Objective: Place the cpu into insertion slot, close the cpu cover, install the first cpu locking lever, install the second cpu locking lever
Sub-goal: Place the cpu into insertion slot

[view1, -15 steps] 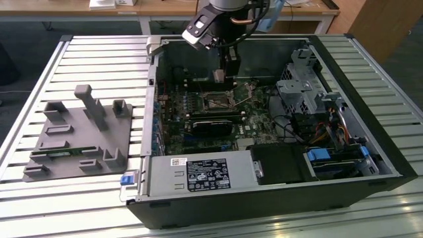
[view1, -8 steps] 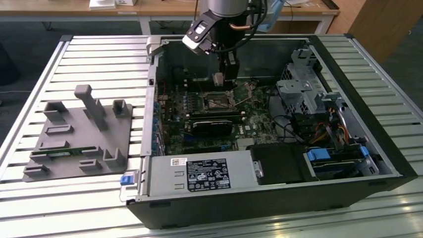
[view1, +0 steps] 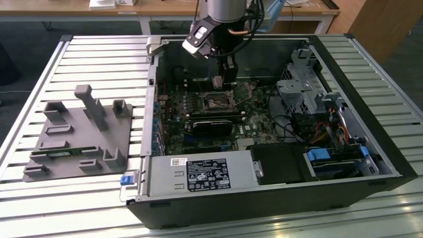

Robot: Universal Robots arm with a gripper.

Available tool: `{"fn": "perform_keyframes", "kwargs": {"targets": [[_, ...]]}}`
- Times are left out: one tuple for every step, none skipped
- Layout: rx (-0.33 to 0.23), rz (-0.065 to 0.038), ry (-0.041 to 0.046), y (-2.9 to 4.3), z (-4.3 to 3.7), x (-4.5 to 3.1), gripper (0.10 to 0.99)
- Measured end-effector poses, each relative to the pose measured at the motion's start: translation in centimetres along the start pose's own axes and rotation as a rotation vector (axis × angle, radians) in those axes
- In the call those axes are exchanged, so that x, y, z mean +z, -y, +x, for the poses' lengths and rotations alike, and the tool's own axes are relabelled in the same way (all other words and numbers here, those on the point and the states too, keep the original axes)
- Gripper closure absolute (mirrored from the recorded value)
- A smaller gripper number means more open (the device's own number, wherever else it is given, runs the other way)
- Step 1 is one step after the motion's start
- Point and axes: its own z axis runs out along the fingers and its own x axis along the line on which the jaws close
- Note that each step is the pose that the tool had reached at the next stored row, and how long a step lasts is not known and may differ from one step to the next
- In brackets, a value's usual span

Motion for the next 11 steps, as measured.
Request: {"fn": "perform_keyframes", "kwargs": {"targets": [[0.000, 0.000, -0.0001, 0.02, 0.01, 0.19, 0.549], [0.000, 0.000, 0.0000, 0.04, 0.01, 0.34, 0.549], [0.000, 0.000, 0.0000, 0.06, 0.01, 0.49, 0.549], [0.000, 0.000, 0.0000, 0.08, 0.02, 0.61, 0.549], [0.000, 0.000, -0.0001, 0.09, 0.02, 0.70, 0.549], [0.000, 0.000, 0.0000, 0.10, 0.02, 0.77, 0.549], [0.000, 0.000, 0.0000, 0.11, 0.02, 0.84, 0.549], [0.000, 0.000, 0.0000, 0.12, 0.02, 0.92, 0.549], [0.000, 0.000, 0.0000, 0.13, 0.03, 1.01, 0.549], [0.000, 0.000, 0.0001, 0.15, 0.03, 1.10, 0.549], [0.001, 0.000, 0.0001, 0.17, 0.03, 1.21, 0.549]]}}
